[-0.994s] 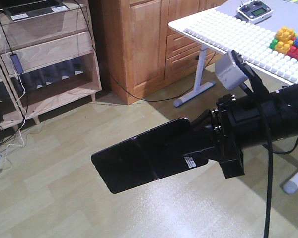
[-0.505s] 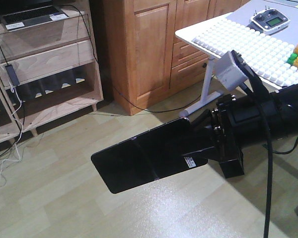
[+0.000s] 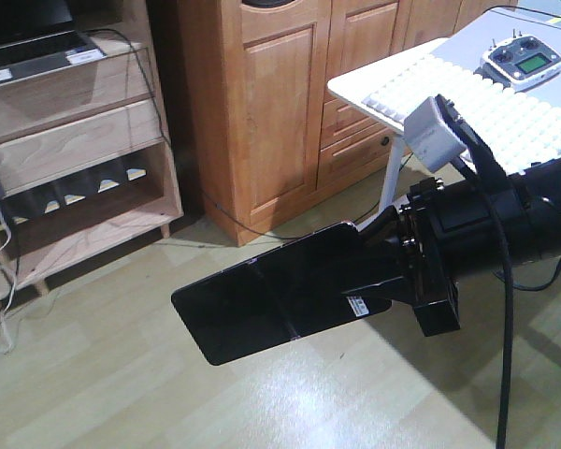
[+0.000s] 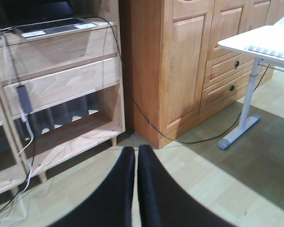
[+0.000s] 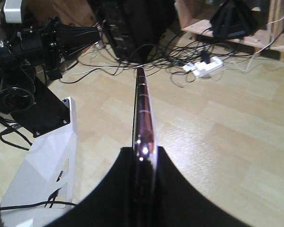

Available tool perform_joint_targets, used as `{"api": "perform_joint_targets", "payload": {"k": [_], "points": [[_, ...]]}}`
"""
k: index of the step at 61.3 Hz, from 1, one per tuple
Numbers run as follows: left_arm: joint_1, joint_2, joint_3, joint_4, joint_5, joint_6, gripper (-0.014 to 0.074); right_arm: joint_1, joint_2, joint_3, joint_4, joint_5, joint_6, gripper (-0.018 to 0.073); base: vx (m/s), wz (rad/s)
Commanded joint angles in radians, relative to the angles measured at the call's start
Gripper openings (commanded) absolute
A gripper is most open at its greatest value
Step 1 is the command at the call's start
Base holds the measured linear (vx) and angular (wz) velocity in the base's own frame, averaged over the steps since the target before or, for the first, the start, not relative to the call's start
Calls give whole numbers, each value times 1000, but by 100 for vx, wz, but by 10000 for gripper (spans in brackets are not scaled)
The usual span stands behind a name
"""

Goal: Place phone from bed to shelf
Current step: 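Hold the phone in the right gripper while the base turns toward the wooden shelf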

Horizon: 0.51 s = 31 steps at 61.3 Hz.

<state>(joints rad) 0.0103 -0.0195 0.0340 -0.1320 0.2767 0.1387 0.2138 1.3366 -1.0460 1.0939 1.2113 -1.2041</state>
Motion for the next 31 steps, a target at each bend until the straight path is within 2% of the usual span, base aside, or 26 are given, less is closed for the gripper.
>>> {"api": "perform_joint_targets", "payload": {"k": [1, 31], "points": [[-3, -5, 2, -7, -73, -4, 1, -1, -31, -23, 93, 80, -7, -1, 33, -8], [-3, -5, 2, -7, -73, -4, 1, -1, -31, -23, 93, 80, -7, -1, 34, -5]]}}
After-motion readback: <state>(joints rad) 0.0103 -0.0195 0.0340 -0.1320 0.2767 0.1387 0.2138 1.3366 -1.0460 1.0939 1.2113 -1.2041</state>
